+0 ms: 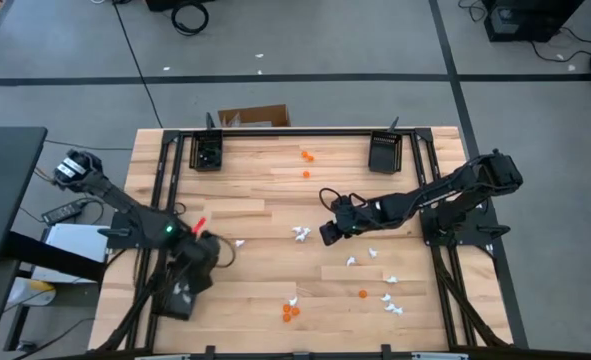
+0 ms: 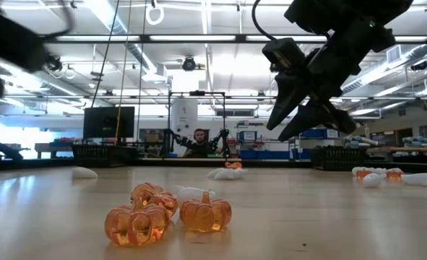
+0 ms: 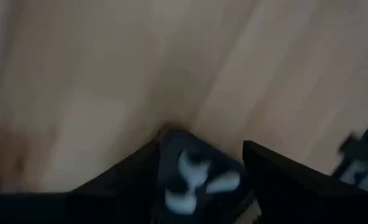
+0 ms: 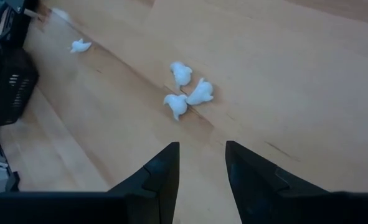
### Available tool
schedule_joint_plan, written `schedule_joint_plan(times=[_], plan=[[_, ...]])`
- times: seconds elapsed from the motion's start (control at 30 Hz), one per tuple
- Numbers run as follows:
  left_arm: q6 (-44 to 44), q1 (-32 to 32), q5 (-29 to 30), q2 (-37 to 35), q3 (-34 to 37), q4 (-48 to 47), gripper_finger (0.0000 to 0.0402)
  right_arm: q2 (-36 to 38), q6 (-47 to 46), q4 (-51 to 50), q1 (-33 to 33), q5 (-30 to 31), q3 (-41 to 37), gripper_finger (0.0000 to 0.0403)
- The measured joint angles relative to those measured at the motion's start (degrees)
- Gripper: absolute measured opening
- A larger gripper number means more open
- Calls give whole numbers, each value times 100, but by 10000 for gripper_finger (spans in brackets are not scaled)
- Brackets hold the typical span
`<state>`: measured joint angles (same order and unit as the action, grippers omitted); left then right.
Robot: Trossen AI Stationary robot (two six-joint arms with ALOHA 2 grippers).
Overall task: Sort Halloween decoration
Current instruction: Put the white ghost toy into the bottom black basket
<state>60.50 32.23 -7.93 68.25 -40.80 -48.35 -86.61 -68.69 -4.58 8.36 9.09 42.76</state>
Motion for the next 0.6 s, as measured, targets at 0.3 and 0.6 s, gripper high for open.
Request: schedule_joint_plan(times=[0.3,0.6], plan=[[-2268,-1714,1049,4,-2,978,236,0,-266,4,115,-32,0,137],[-3994,-2323,994,442,302,1948,214,0,-519,-6,264,162,1,137]])
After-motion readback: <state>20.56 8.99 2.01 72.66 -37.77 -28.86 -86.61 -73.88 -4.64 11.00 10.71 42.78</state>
